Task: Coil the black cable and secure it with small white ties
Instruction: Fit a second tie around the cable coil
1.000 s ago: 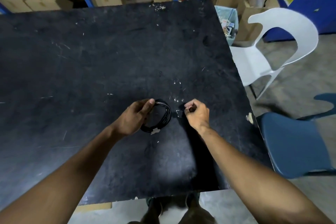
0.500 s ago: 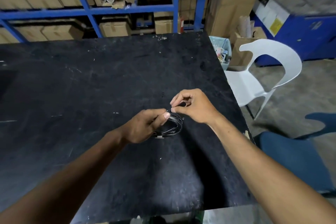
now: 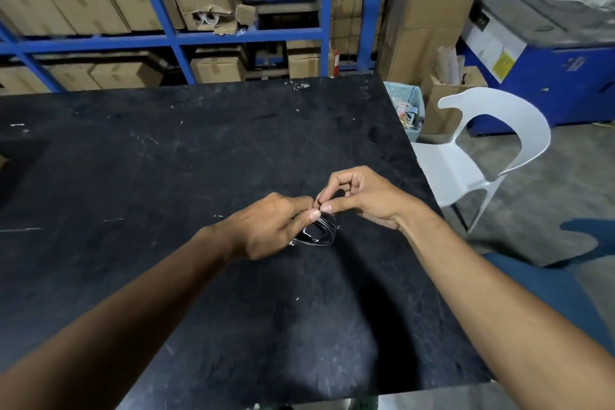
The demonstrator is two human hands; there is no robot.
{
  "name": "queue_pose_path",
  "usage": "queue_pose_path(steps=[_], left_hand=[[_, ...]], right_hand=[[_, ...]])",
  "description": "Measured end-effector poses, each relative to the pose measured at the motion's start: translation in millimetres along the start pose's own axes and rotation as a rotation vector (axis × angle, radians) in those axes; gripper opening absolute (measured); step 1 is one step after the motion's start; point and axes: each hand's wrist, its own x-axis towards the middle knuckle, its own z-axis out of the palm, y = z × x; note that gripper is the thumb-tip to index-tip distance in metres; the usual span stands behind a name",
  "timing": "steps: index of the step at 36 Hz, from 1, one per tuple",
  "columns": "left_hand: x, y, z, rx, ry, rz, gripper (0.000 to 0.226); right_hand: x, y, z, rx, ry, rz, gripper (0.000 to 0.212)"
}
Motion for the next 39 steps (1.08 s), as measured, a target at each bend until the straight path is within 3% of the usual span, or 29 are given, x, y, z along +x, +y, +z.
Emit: queue_pose_path(steps=[13,20,27,32,39], left_hand=[[-2.5,10.3,5.0,-0.058,0.001,-0.018,0.036],[-4.0,6.0,8.5,-0.044,0.023,-0.116,0.049],[0.1,11.1,13.6,-0.08,0.04,-0.219,0.048],[3.4,13.4,14.9,-0.121,0.118,-0.292,0.045],[5.3,19.9,12.8,-0.135,0.211,-0.412,0.047]], right_hand=[[-8.4,2.4,2.6,0.2,-0.071,0.162,0.017],[-11.4,1.4,3.8,0.102,-0.033,0.191,0.006],[-12.3,-20.3,11.6,-0.442,0.089,-0.002,0.017],[-18.6,-23.9,17.2,-0.526,0.216,-0.12,0.007],[-28.3,-12.8,27.0,-0.542,0.42,-0.25,0.011]])
